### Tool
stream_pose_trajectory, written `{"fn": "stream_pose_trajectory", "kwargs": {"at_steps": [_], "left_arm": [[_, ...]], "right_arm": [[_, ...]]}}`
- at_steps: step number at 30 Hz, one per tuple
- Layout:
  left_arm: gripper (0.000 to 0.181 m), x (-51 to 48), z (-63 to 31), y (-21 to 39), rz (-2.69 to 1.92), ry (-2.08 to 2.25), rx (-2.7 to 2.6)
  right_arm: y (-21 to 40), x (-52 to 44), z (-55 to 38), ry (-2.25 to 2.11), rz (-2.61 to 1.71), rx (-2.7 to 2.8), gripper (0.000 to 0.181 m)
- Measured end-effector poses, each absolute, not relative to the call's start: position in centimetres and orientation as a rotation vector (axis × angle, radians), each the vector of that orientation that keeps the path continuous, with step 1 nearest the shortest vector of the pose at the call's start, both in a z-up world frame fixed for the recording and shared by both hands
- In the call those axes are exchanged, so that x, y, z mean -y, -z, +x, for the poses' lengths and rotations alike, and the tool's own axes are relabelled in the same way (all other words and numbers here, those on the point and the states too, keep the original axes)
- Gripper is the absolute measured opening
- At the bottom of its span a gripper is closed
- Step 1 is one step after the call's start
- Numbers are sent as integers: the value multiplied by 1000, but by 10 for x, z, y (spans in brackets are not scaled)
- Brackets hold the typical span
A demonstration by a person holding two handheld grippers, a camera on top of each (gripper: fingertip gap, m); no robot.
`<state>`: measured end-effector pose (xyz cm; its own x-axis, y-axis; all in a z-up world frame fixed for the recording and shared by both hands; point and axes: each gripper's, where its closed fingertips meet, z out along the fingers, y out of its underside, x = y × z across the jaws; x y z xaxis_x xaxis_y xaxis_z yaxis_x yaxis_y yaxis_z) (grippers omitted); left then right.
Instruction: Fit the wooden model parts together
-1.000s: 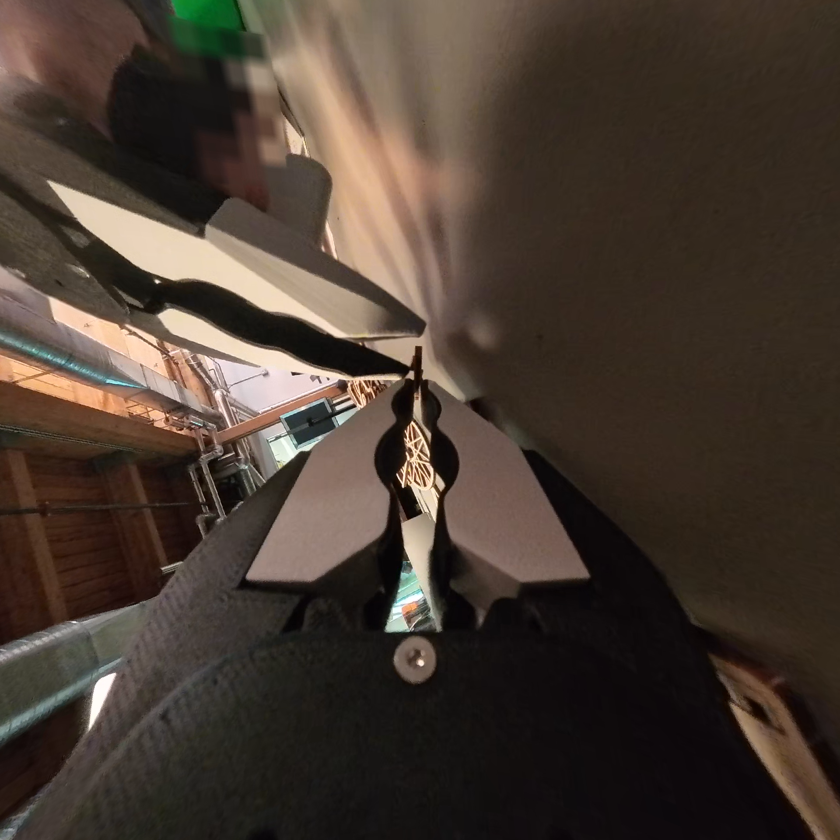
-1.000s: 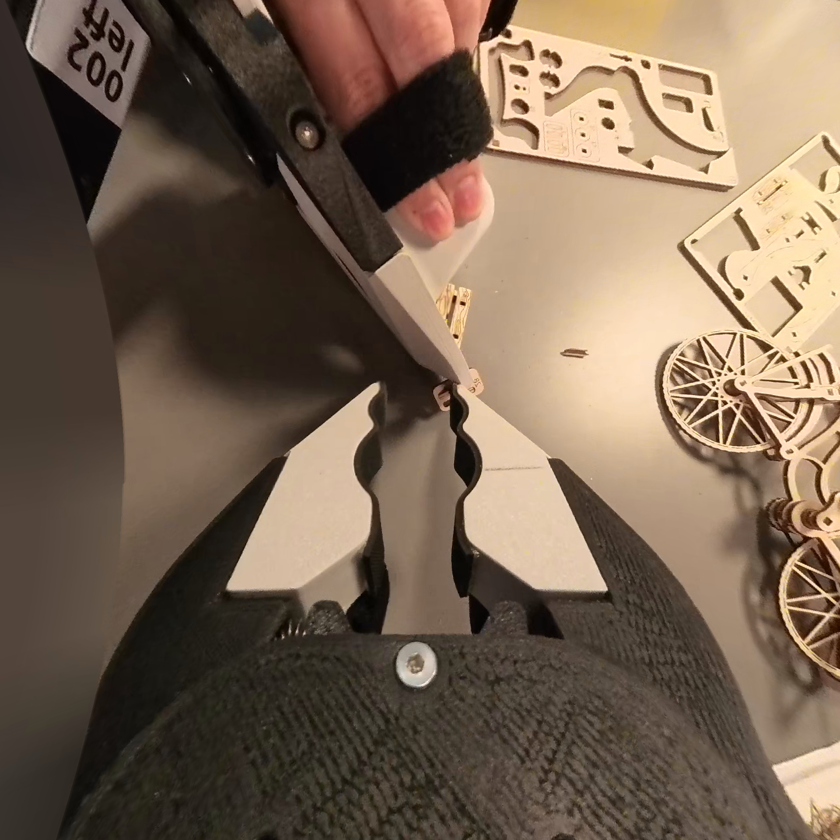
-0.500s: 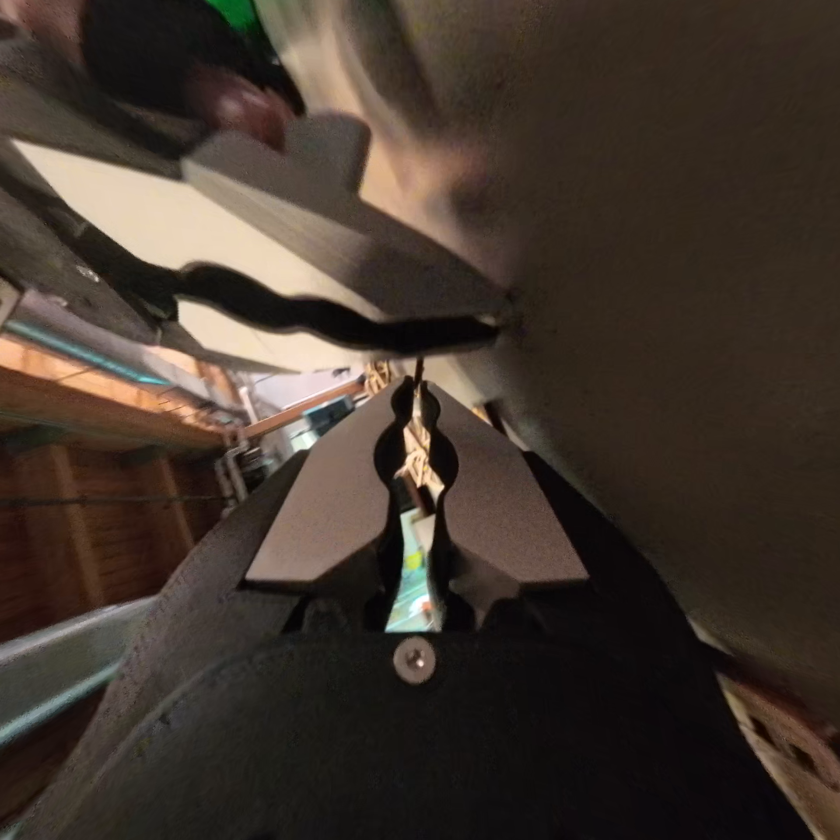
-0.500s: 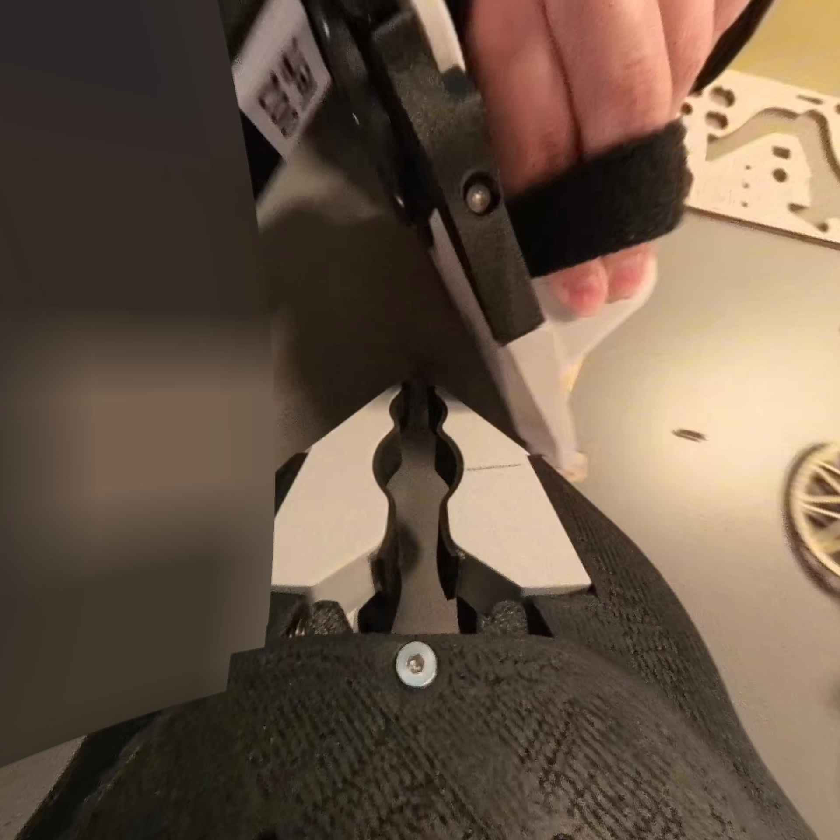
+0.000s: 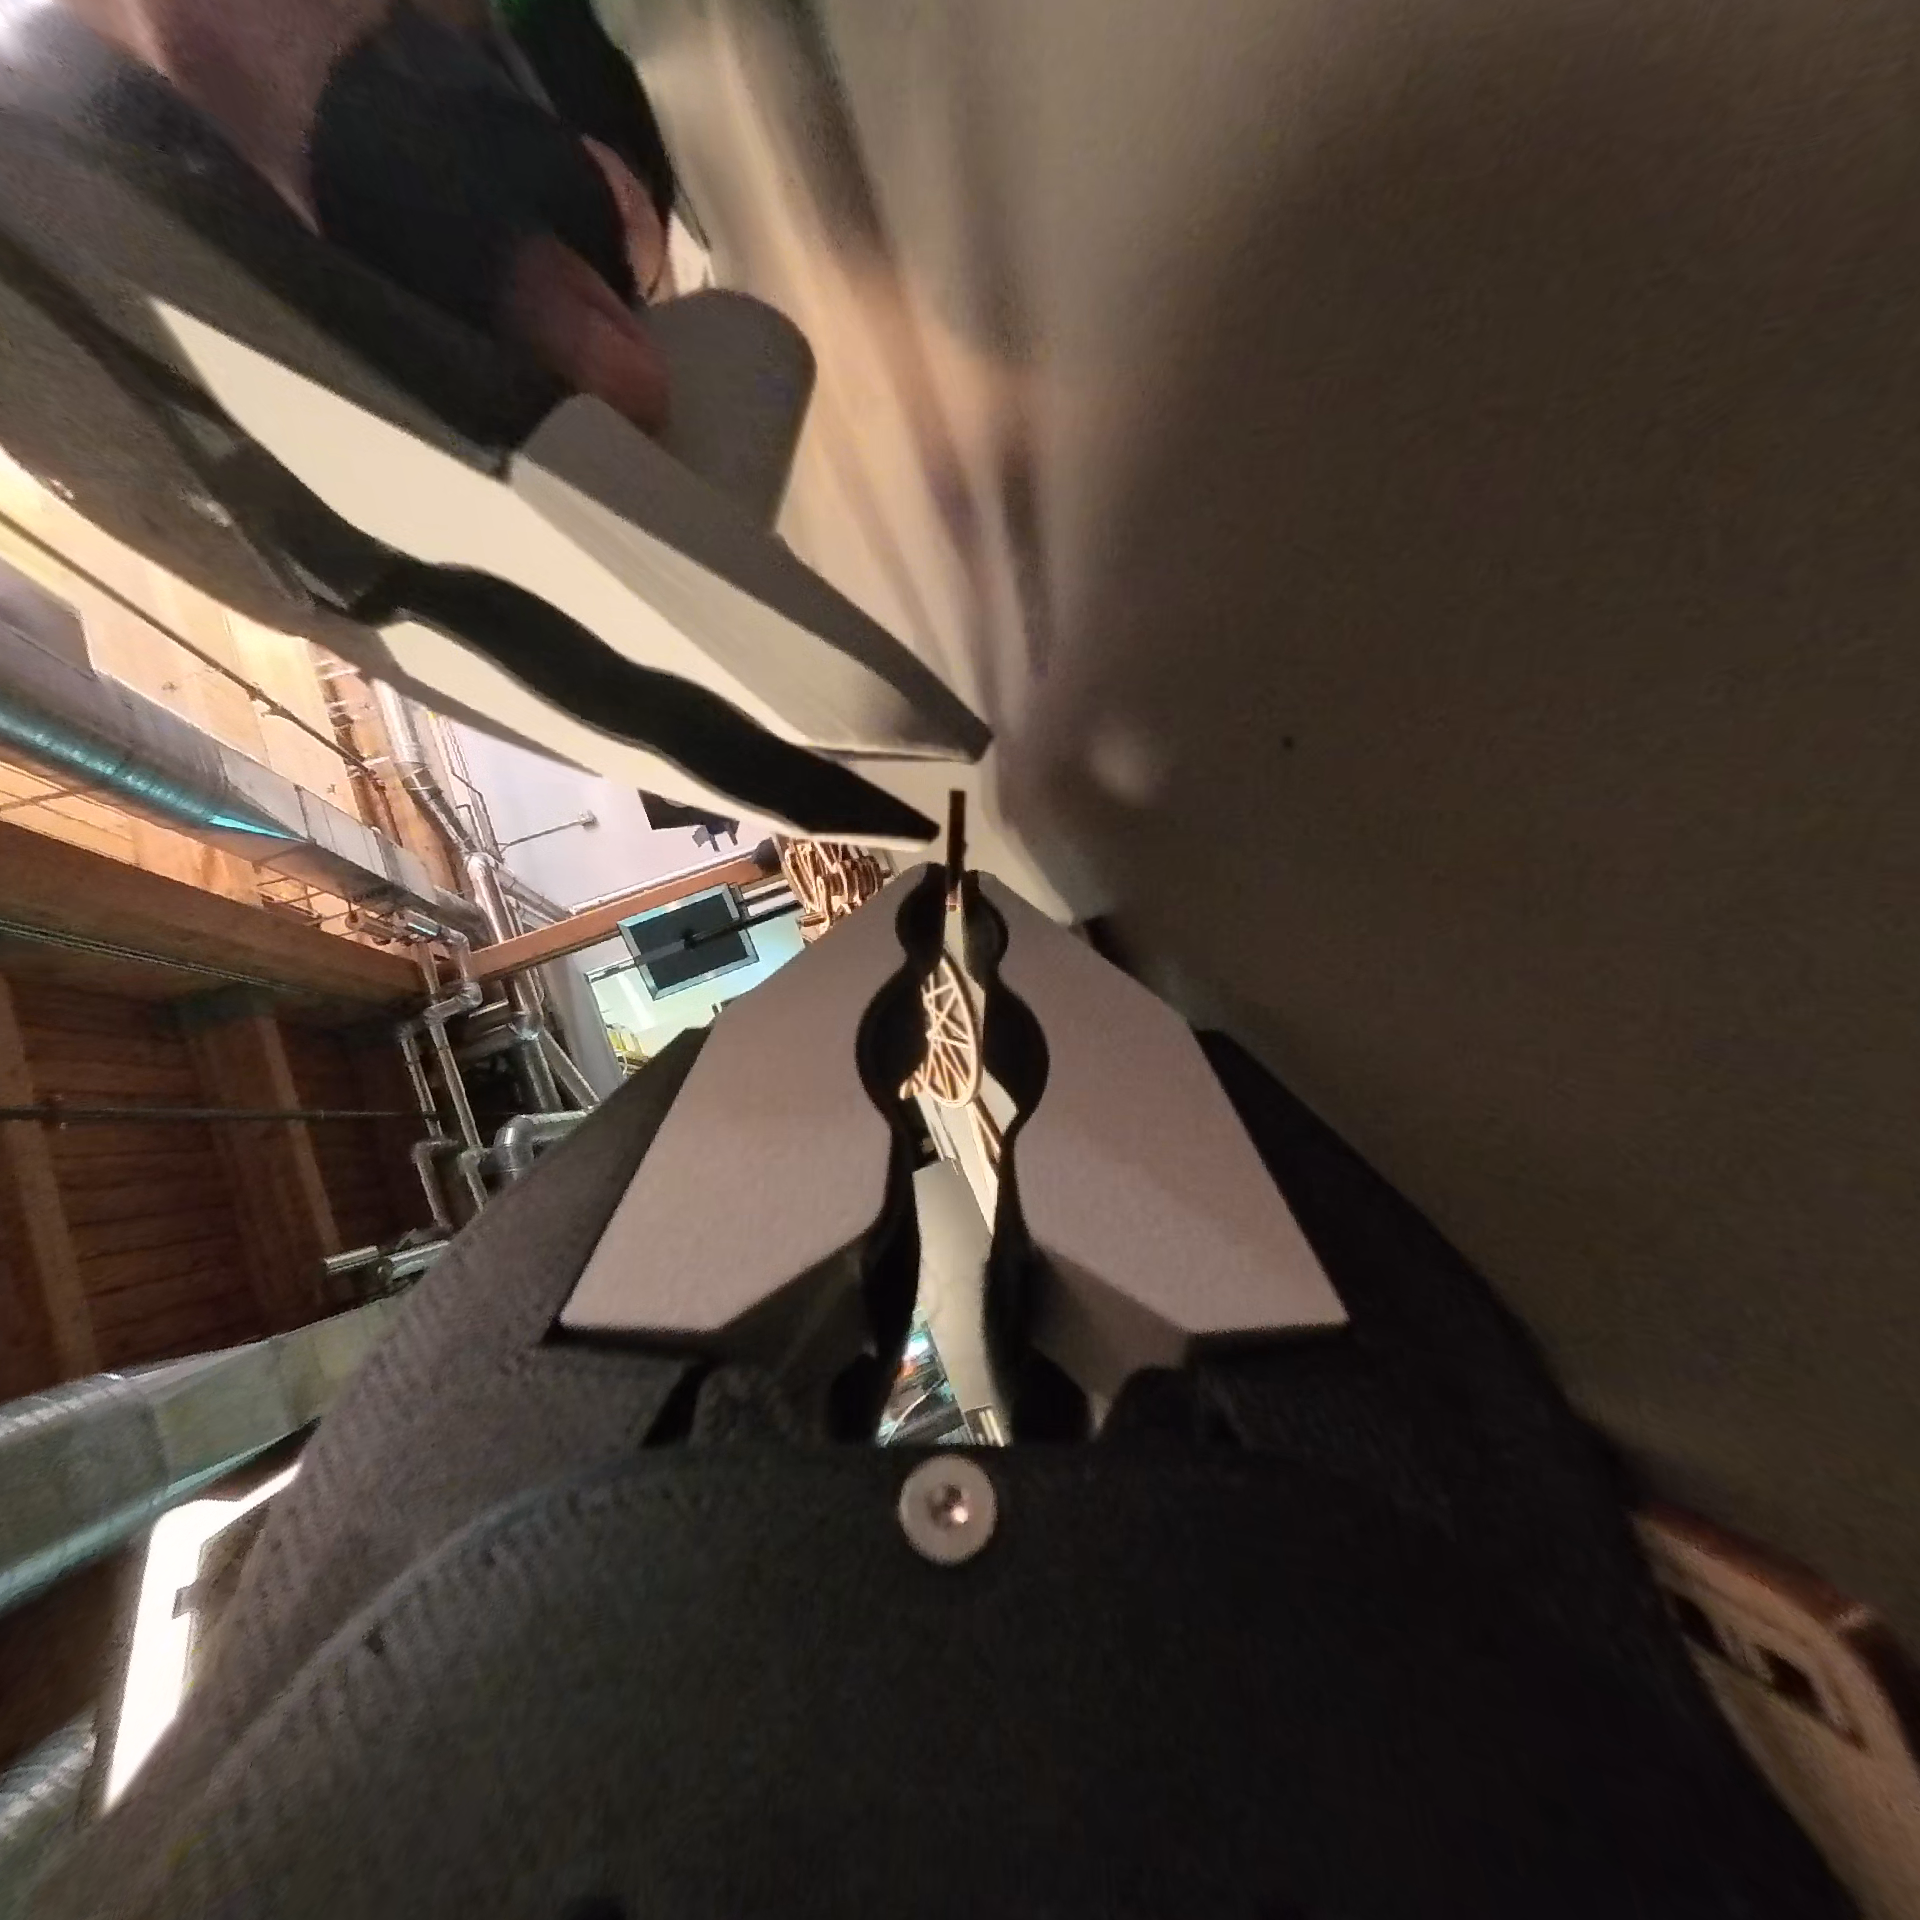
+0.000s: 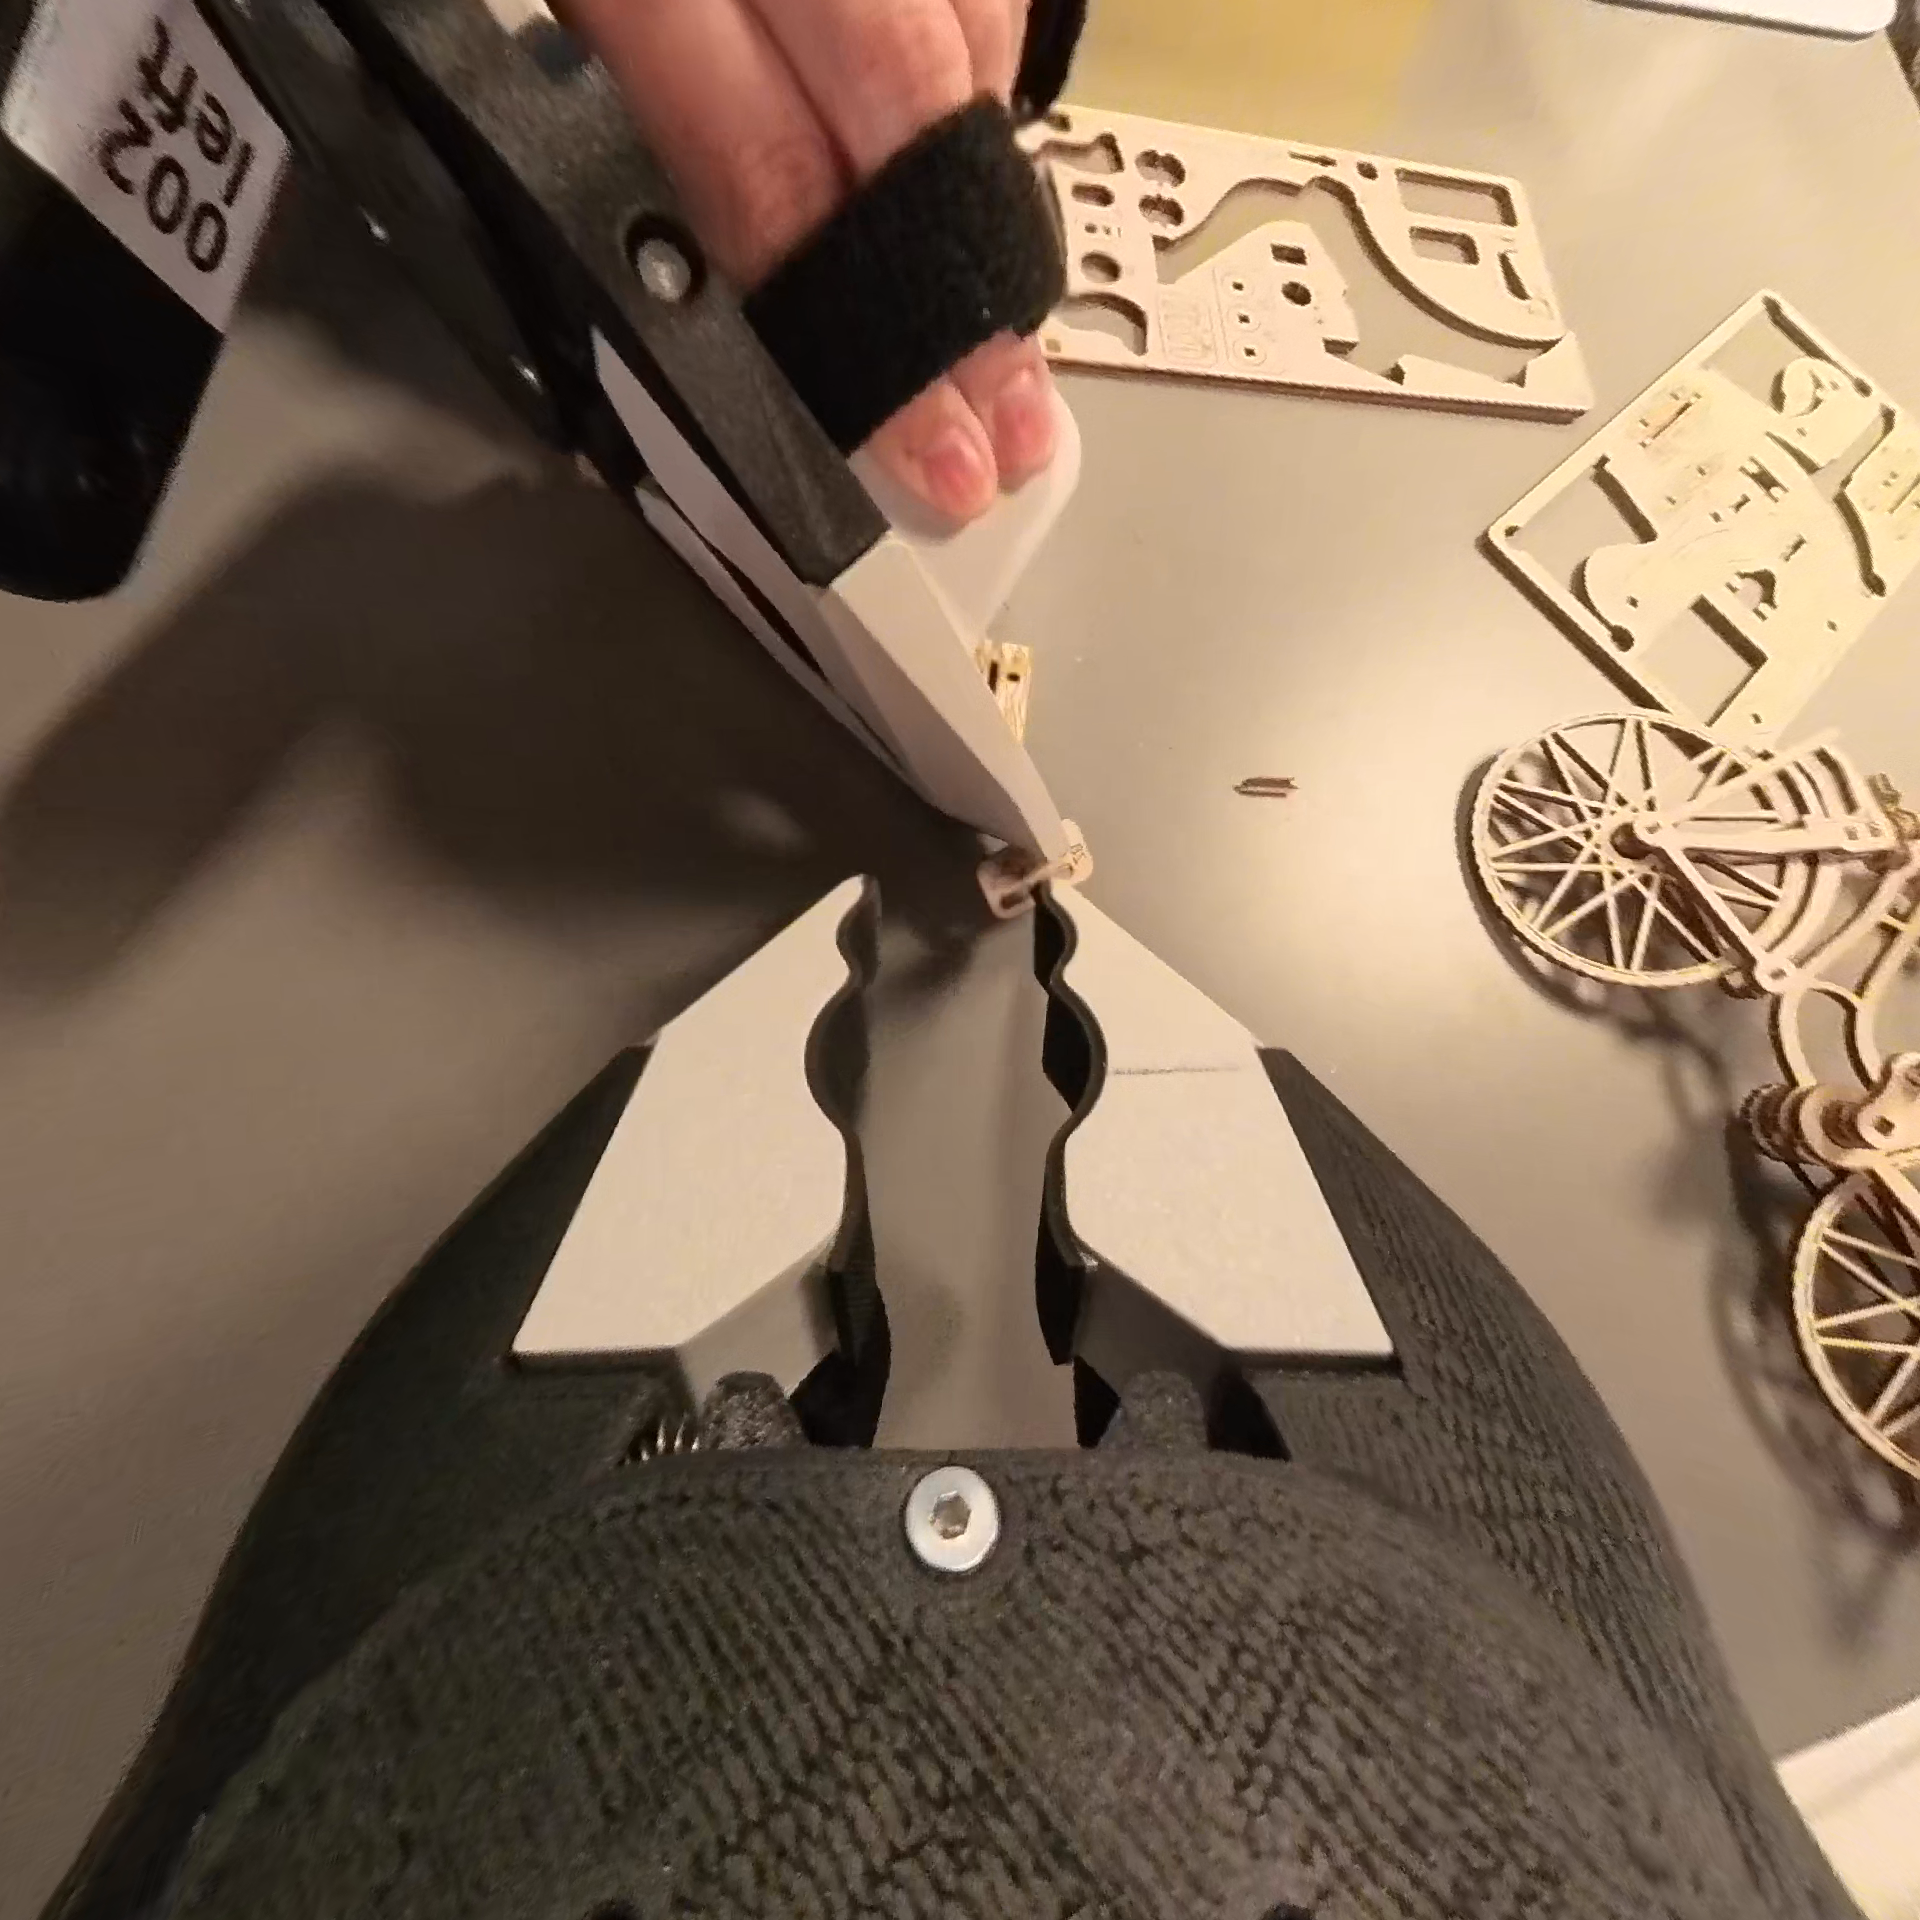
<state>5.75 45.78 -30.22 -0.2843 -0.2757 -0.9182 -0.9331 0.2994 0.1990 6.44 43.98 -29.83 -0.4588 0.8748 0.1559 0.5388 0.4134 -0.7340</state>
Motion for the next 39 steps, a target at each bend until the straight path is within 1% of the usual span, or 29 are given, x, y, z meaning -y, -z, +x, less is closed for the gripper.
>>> {"fn": "stream_pose_trajectory", "kwargs": {"at_steps": [4, 7, 11, 14, 17, 20, 22, 24, 27, 39], "left_arm": [[2, -466, 45, 294, -1194, -1024, -1625], [1, -475, 31, 270, -1233, -1086, -1436], [2, -483, 0, 258, -1368, -1106, -1233], [2, -482, -10, 249, -1510, -895, -1028], [1, -478, -1, 241, -1594, -465, -818], [1, -473, 8, 220, -1569, -7, -597], [1, -474, -2, 209, -1549, 173, -426], [0, -474, -17, 202, -1527, 252, -309], [1, -470, -32, 192, -1461, 256, -229], [1, -469, -21, 188, -1426, 378, -274]], "right_arm": [[295, -453, 60, -764, -1159, 2070, 31], [274, -463, 52, -744, -1049, 1913, 33], [243, -479, 43, -757, -918, 1604, 33], [224, -493, 44, -730, -854, 1465, 31], [211, -499, 47, -784, -834, 1378, 27], [206, -500, 48, -812, -826, 1350, 25], [205, -496, 48, -814, -804, 1351, 24], [205, -492, 46, -811, -776, 1360, 23], [203, -486, 43, -829, -751, 1366, 22], [204, -463, 14, -1024, -740, 1427, 15]]}}
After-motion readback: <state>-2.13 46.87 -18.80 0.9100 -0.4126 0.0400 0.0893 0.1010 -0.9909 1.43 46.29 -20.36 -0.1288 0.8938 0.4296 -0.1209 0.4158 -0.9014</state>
